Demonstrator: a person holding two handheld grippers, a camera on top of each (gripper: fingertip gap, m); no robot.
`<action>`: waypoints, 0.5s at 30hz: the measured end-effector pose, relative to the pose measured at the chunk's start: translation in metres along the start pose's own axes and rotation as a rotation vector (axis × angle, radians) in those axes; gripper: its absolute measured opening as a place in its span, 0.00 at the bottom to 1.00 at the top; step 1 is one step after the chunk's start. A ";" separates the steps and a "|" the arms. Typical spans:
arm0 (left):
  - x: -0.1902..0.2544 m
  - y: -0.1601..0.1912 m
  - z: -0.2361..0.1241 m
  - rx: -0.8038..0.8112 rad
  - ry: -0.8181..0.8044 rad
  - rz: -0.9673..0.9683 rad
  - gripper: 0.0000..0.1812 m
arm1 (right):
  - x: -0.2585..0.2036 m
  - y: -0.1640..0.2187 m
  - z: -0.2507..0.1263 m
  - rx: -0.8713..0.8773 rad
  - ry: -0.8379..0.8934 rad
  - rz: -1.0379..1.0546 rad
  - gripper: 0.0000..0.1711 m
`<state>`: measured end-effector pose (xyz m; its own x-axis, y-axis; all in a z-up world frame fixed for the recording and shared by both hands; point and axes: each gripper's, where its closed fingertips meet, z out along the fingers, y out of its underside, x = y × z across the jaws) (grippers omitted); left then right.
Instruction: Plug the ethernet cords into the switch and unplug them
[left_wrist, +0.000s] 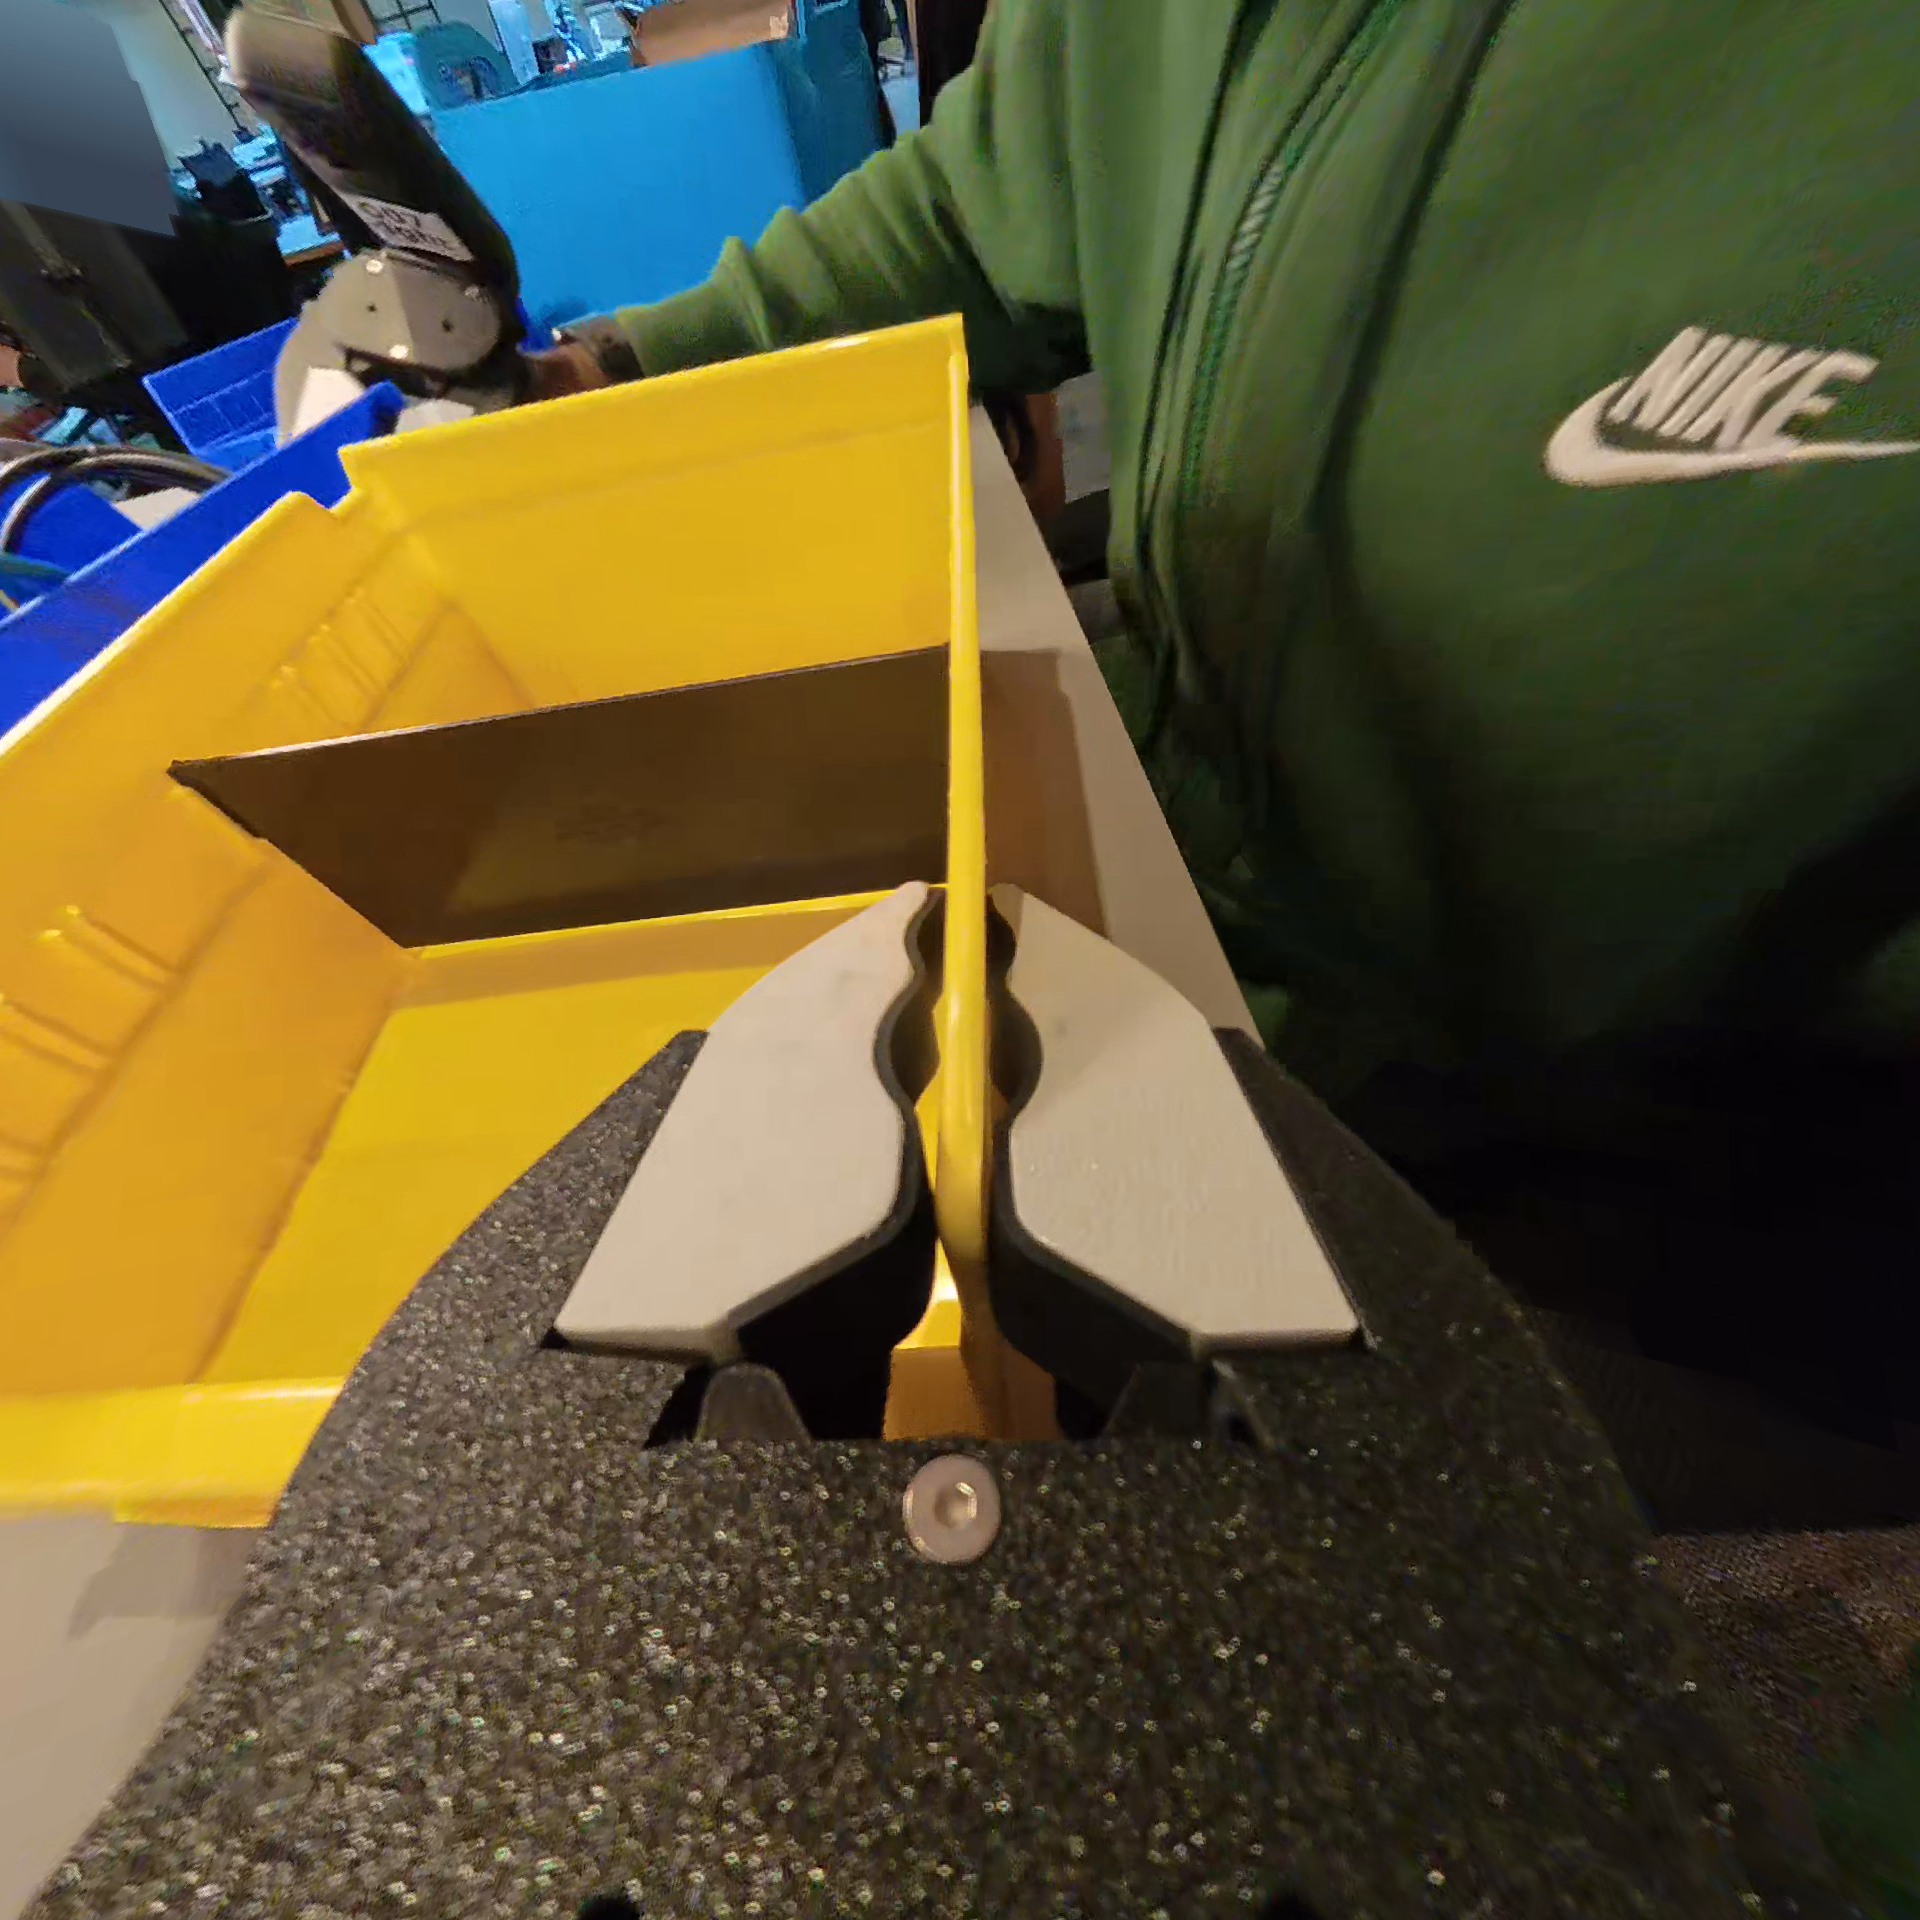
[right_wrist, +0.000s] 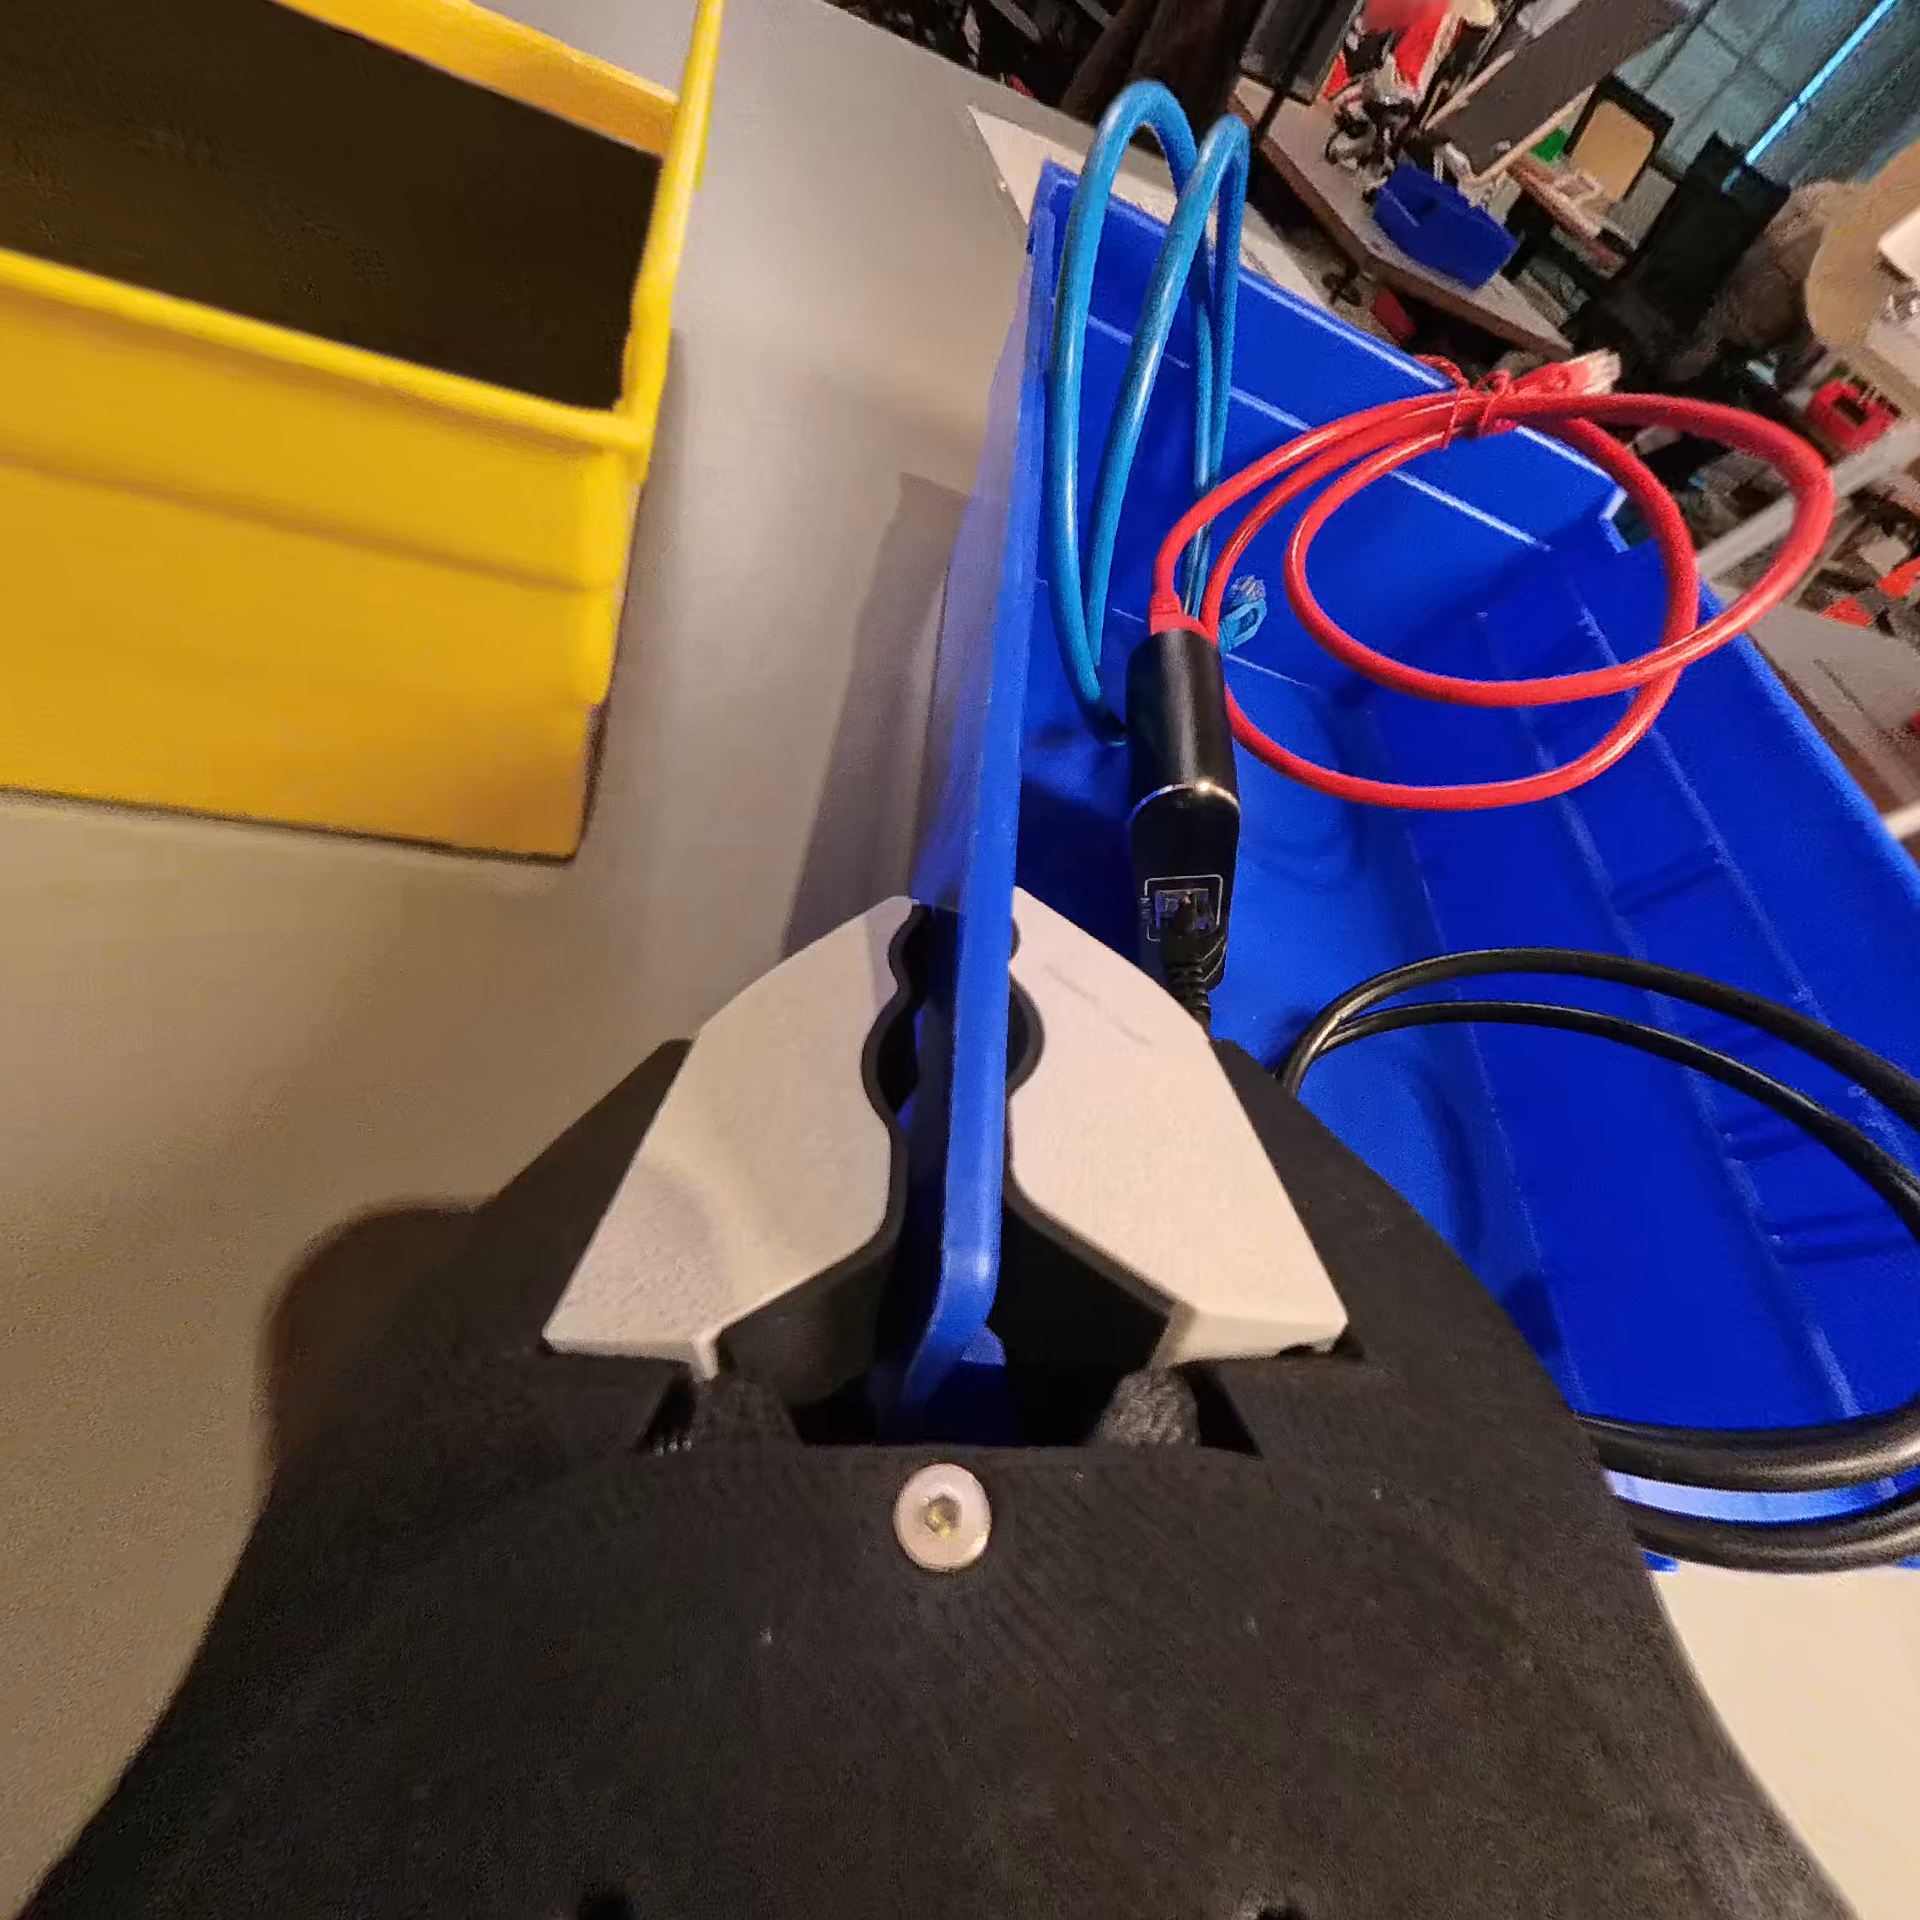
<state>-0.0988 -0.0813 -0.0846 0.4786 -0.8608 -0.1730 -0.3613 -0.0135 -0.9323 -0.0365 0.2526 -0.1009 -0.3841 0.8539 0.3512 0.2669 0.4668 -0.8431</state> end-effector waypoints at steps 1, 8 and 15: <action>-0.001 0.000 0.001 -0.001 -0.005 -0.002 0.03 | 0.000 -0.003 0.007 0.004 0.000 -0.014 0.06; 0.001 -0.010 0.030 -0.001 0.009 -0.006 0.03 | -0.009 -0.009 0.008 0.015 0.025 -0.060 0.06; 0.018 -0.025 0.066 0.012 0.040 0.062 0.03 | -0.014 -0.009 0.005 0.031 -0.039 -0.056 0.06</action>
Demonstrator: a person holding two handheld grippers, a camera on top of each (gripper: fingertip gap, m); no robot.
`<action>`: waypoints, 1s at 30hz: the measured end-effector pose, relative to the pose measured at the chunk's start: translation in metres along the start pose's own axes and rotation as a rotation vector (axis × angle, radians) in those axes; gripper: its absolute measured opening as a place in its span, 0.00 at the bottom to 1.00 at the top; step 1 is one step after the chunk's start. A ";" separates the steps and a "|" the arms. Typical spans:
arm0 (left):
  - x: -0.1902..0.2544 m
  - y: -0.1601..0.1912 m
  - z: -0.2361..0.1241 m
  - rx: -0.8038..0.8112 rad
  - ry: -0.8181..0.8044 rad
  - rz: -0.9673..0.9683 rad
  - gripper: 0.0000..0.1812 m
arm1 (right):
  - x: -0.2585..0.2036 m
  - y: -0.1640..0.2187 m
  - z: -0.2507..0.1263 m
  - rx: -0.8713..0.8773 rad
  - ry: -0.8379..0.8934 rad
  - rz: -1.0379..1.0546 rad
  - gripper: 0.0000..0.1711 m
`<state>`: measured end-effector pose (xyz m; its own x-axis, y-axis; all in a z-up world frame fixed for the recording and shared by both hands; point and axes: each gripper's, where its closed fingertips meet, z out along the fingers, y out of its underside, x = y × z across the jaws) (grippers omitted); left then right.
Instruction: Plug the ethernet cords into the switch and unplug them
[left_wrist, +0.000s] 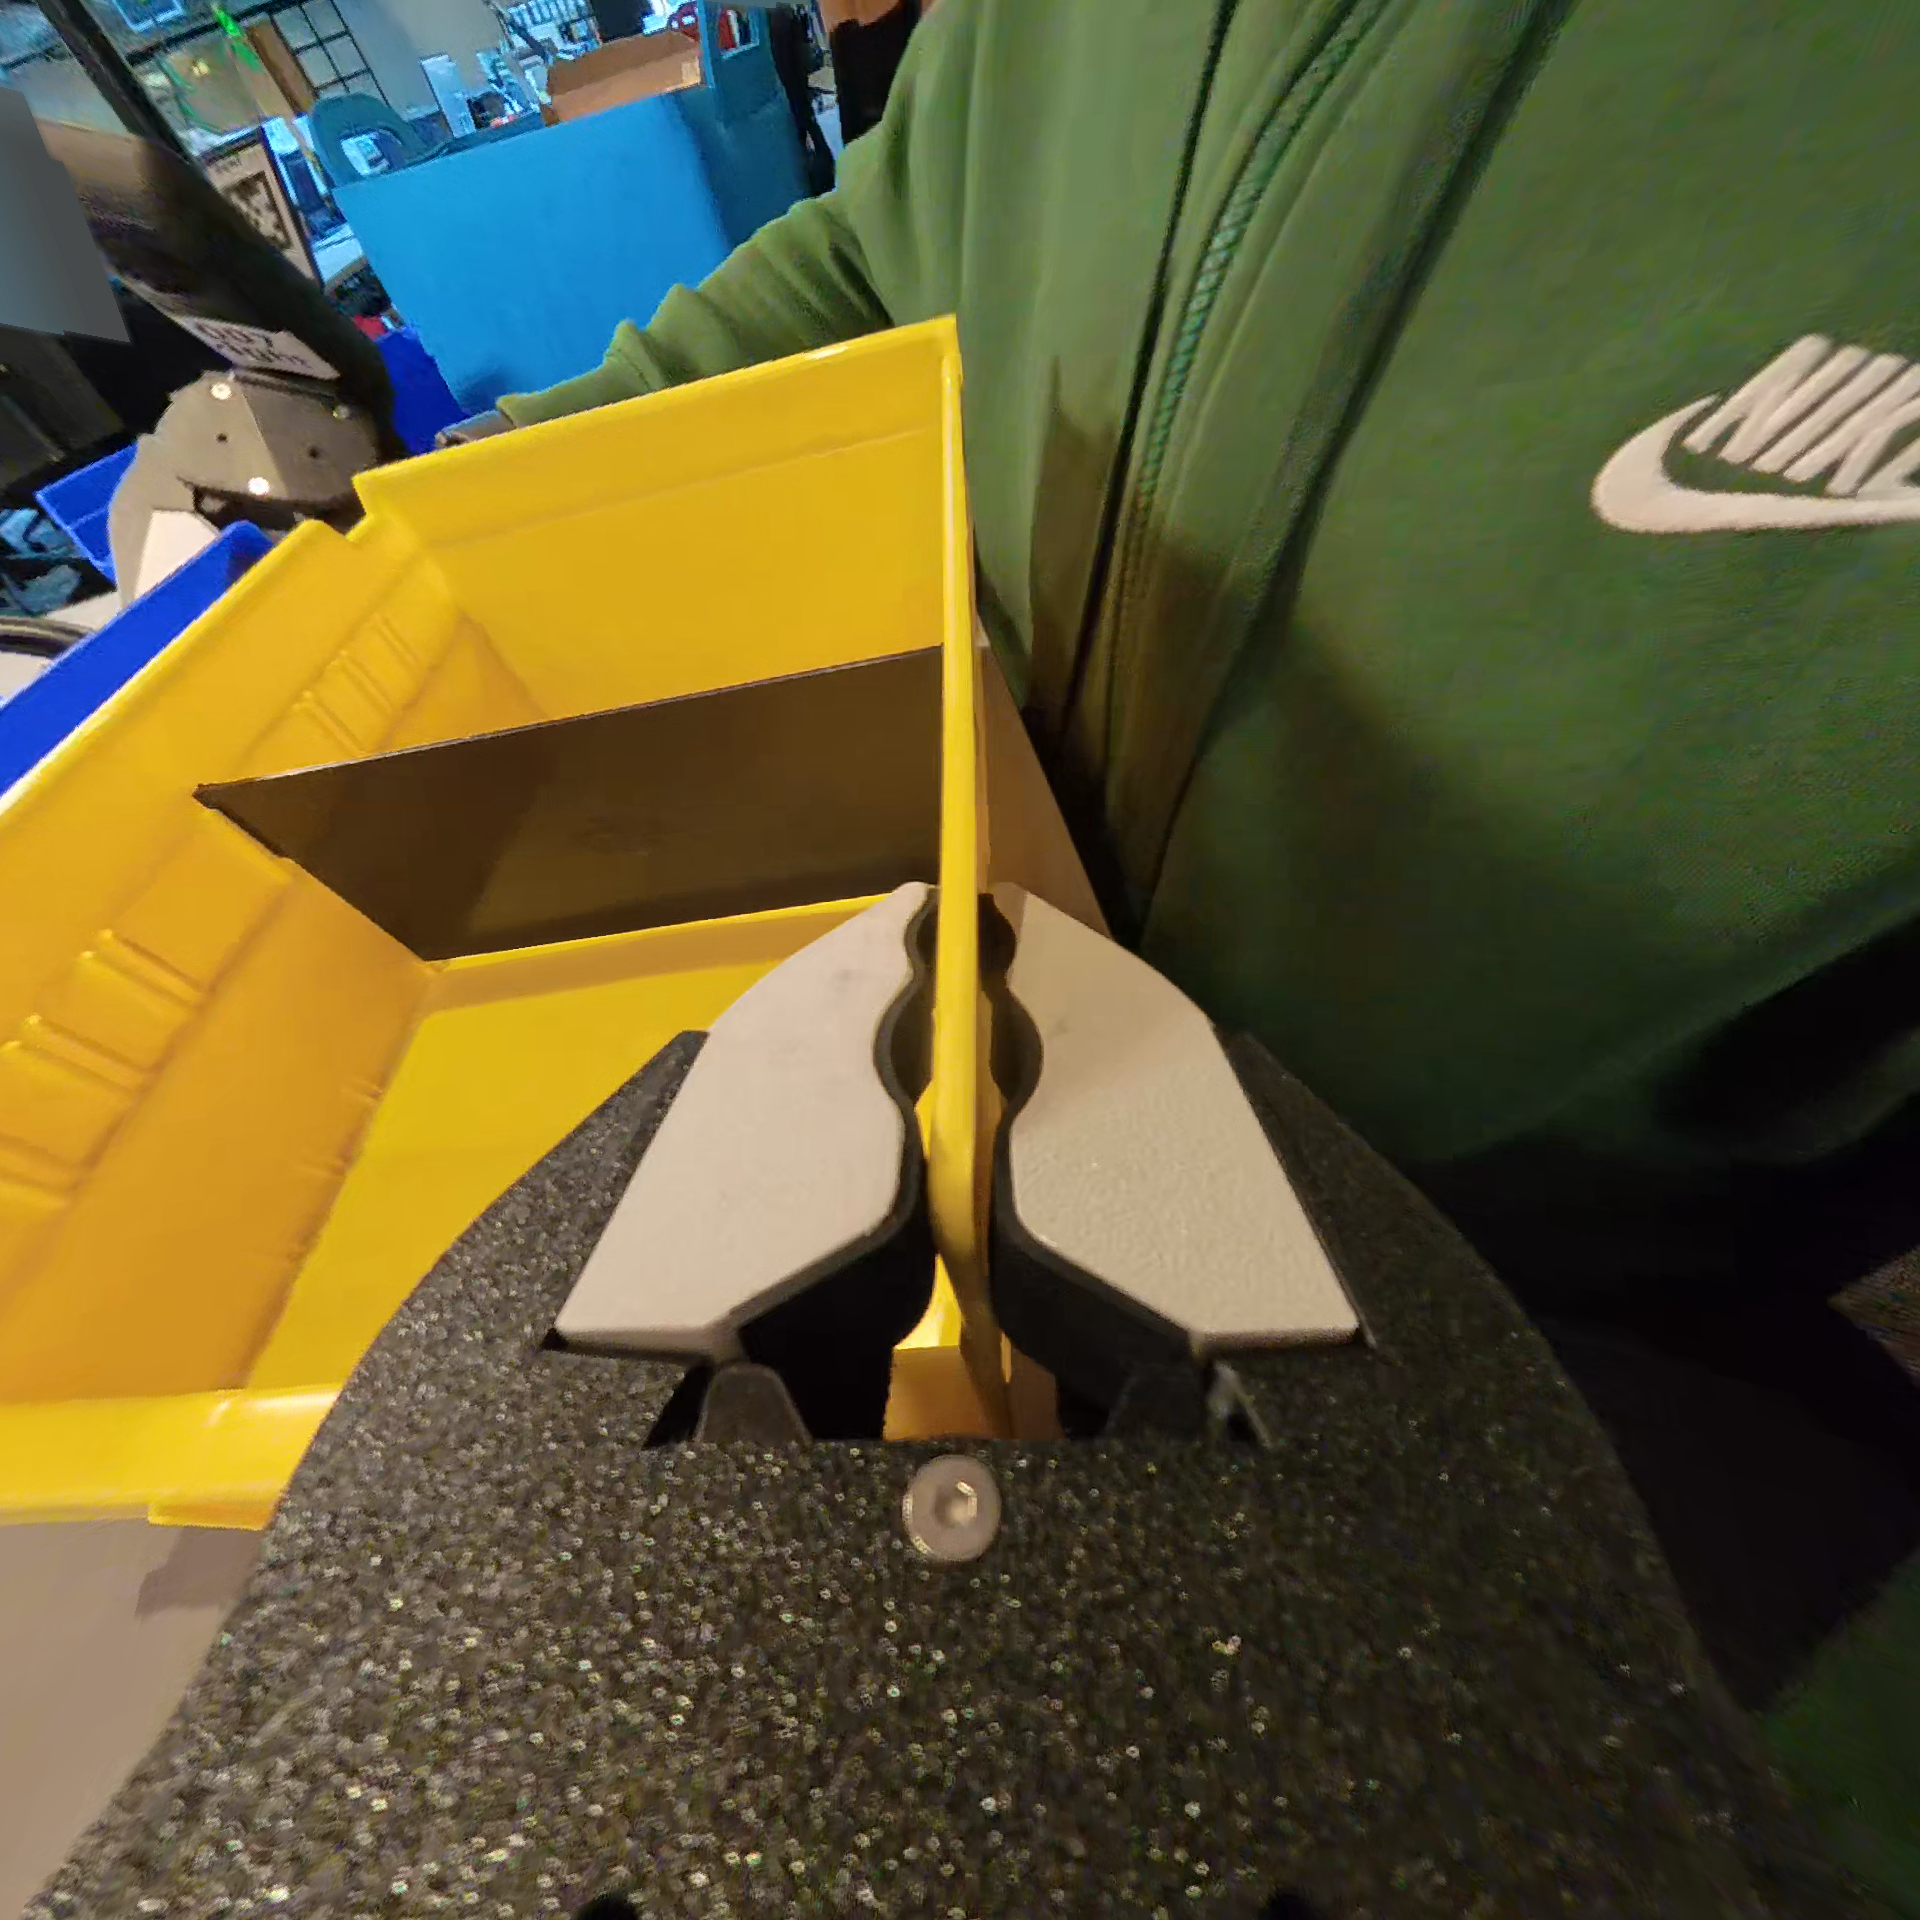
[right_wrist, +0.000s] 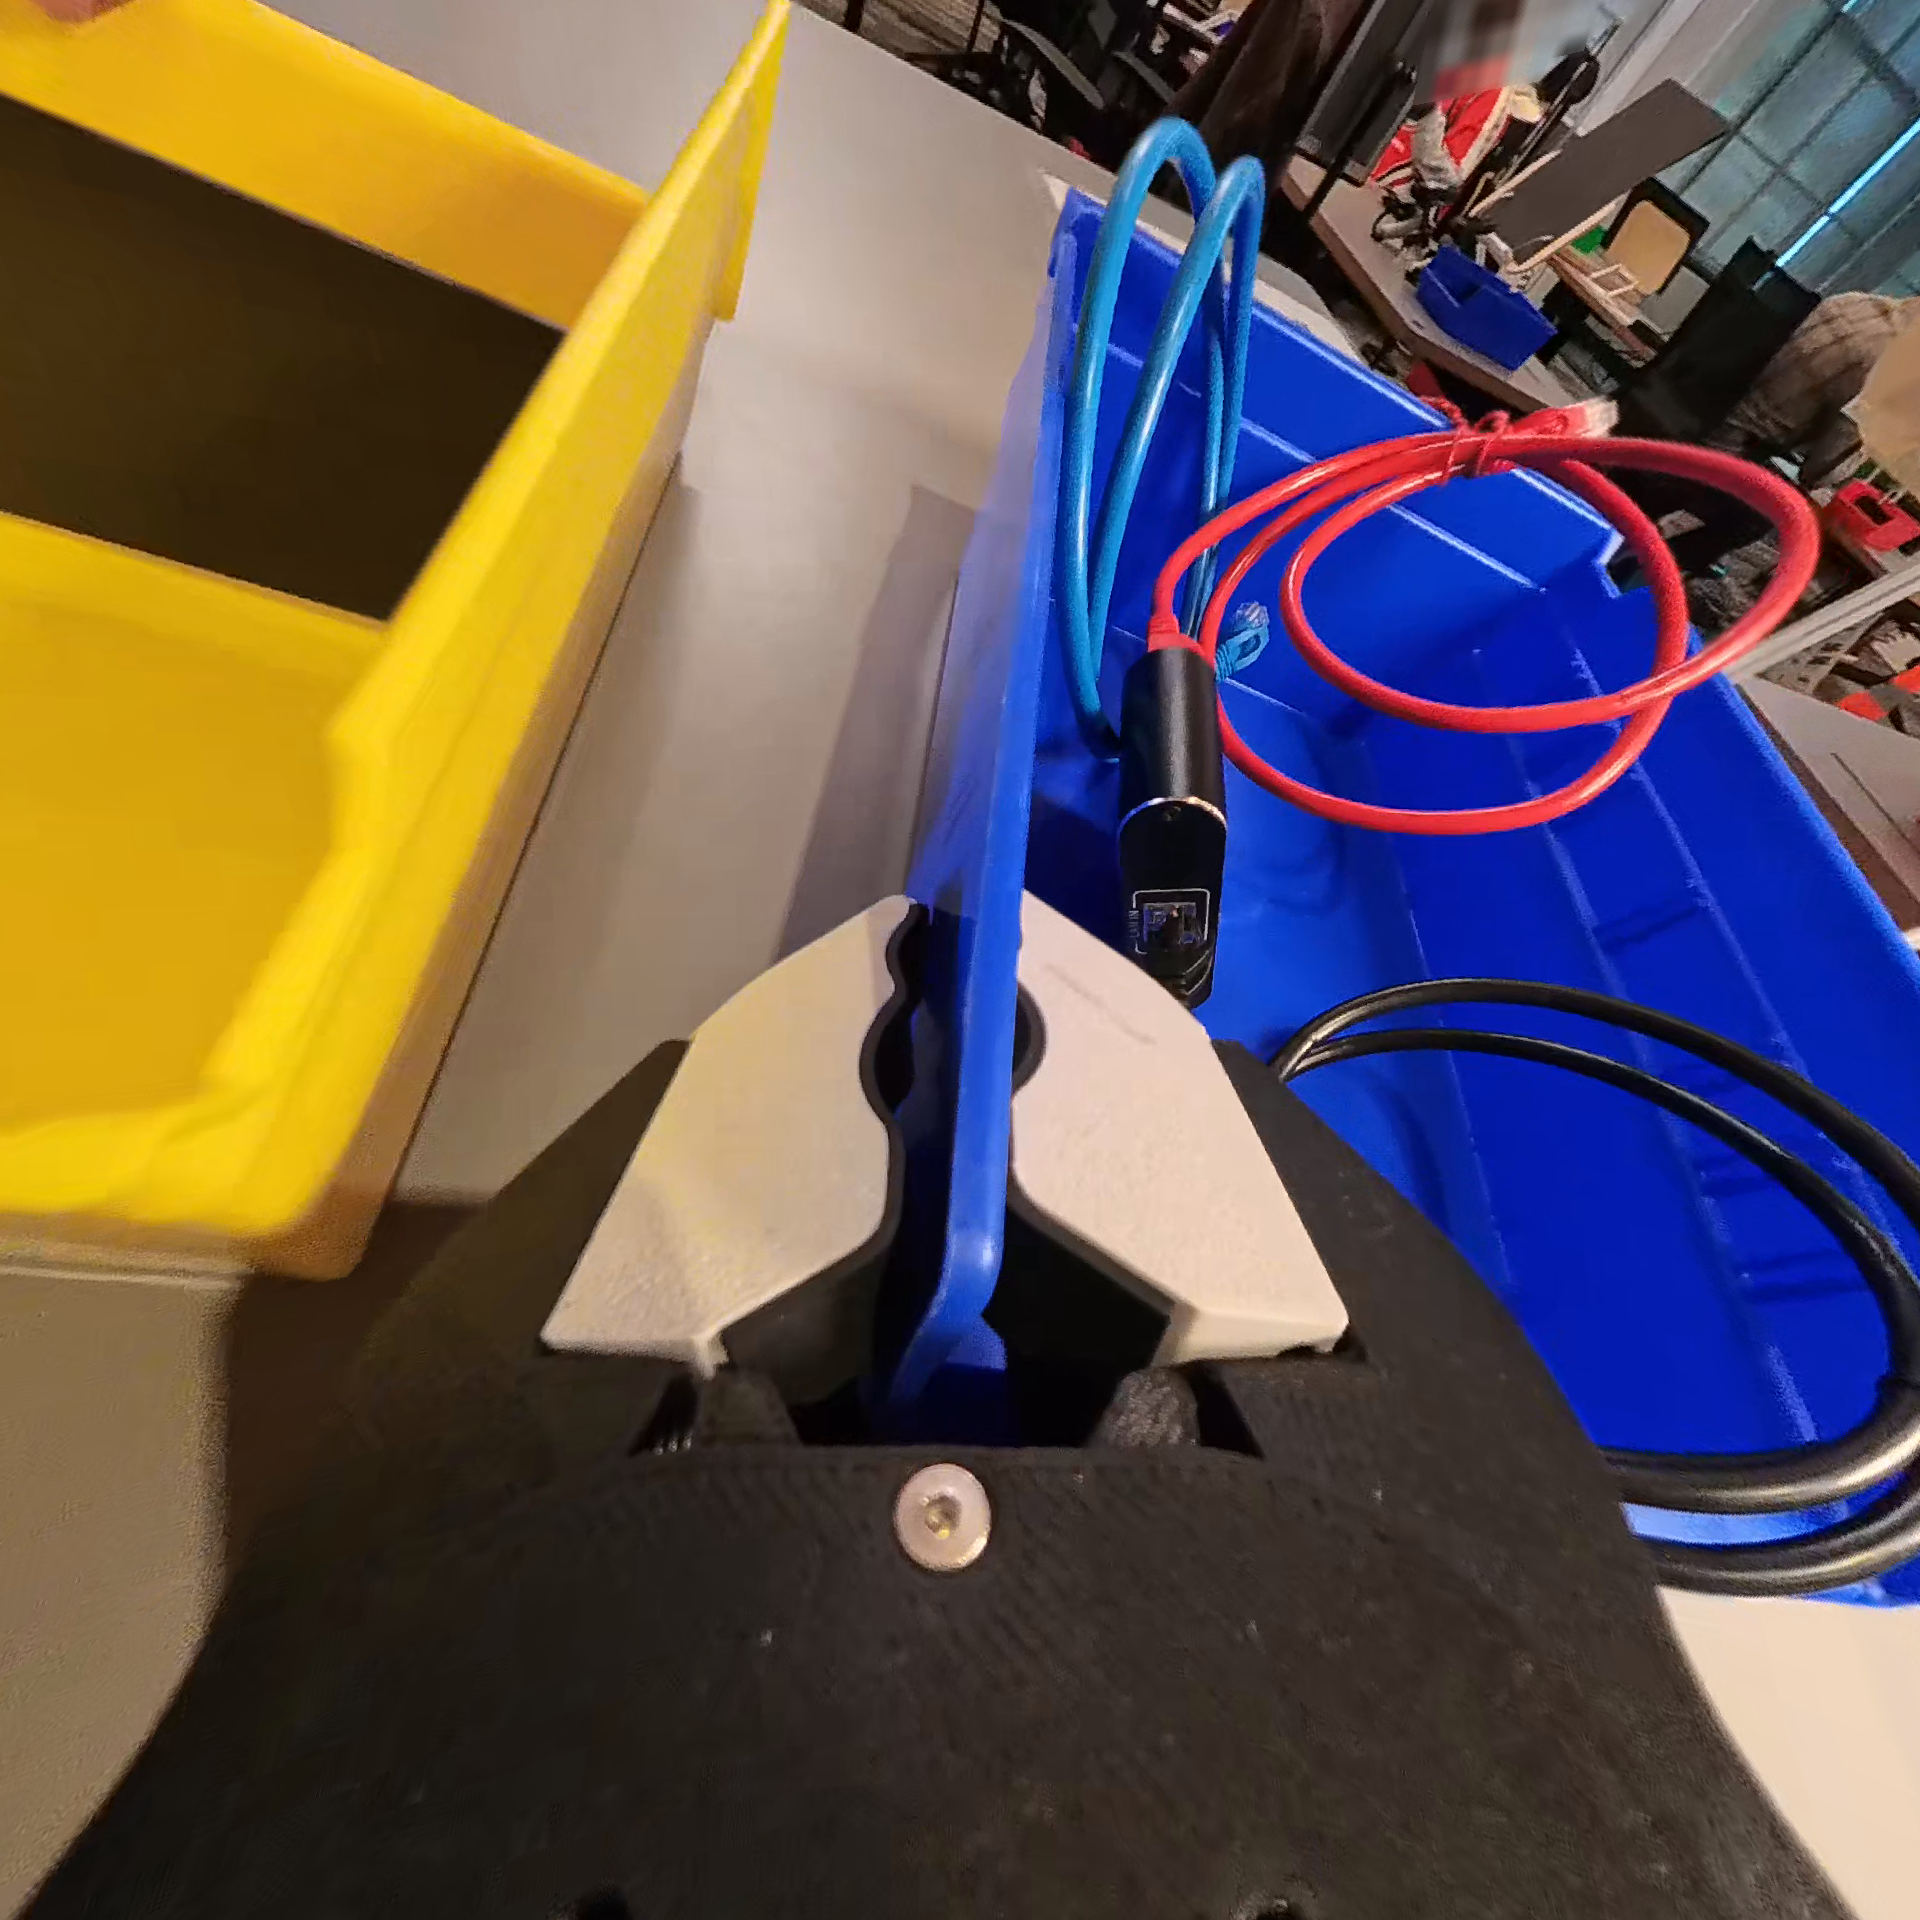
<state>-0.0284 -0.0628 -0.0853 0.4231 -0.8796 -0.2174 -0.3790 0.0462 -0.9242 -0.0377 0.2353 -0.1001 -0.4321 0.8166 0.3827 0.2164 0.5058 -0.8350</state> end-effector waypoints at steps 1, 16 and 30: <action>0.001 -0.001 0.002 0.000 -0.005 0.006 0.03 | -0.001 0.000 0.000 0.001 -0.005 -0.002 0.06; 0.008 -0.008 0.017 0.001 -0.016 0.001 0.03 | -0.020 -0.022 0.028 0.043 -0.112 -0.027 0.06; -0.045 -0.078 -0.053 0.316 -0.230 -0.049 0.28 | 0.043 -0.044 -0.017 -0.017 0.192 -0.037 0.39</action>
